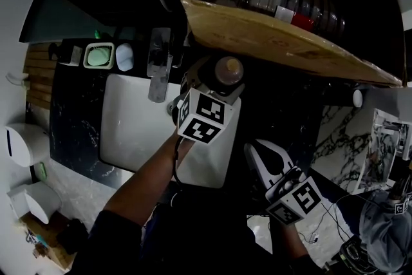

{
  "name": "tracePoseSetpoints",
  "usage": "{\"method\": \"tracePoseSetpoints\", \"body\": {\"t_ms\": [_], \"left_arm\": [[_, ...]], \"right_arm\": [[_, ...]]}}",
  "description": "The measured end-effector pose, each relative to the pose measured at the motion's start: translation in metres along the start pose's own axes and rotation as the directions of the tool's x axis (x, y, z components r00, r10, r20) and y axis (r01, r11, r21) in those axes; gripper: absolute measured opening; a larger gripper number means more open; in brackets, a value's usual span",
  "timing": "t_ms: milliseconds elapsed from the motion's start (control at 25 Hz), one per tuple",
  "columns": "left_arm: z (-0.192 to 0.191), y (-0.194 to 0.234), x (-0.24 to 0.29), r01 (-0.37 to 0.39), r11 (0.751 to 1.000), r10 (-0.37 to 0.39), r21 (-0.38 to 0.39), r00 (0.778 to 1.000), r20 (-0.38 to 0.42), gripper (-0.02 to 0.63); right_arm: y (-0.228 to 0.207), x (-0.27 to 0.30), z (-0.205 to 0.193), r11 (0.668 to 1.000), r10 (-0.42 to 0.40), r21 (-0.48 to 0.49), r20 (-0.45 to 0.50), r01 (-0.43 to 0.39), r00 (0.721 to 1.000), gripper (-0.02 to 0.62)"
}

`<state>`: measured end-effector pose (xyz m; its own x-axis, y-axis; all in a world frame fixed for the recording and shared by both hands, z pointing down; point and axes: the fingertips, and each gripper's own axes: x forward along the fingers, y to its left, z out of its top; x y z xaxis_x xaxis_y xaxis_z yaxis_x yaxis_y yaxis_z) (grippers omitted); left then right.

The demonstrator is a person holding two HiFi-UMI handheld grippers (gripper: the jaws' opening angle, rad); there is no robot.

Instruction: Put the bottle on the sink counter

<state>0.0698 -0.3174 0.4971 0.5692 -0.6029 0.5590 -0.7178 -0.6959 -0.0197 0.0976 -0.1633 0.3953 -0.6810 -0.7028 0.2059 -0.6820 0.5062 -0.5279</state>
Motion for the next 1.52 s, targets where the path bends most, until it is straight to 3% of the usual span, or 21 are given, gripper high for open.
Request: {"method": "tracePoseSetpoints", "body": {"t_ms": [640,1240,1520], "left_arm": [[-0.002,-0.031,-0.08,0.101,0.993,-0.098,-0.053,0.993,0.069,0.387],[0.008,-0.029,-0.175,0.142,0.99,-0.138,-0.012,0.974,0.18,0.138],[0.013,-0.024,-0.211,0.141,0.99,-0.135,-0.01,0.966,0.222,0.072]], "right_arm": [[0.038,0.006,0.017,0.998,-0.018,-0.058,0.034,0.02,0.999,0.026],[0.078,0.012,0.027,0.991,-0.04,-0.127,0.06,0.047,0.997,0.026],[0.098,0.011,0.027,0.987,-0.046,-0.152,0.076,0.057,0.996,0.026]]}}
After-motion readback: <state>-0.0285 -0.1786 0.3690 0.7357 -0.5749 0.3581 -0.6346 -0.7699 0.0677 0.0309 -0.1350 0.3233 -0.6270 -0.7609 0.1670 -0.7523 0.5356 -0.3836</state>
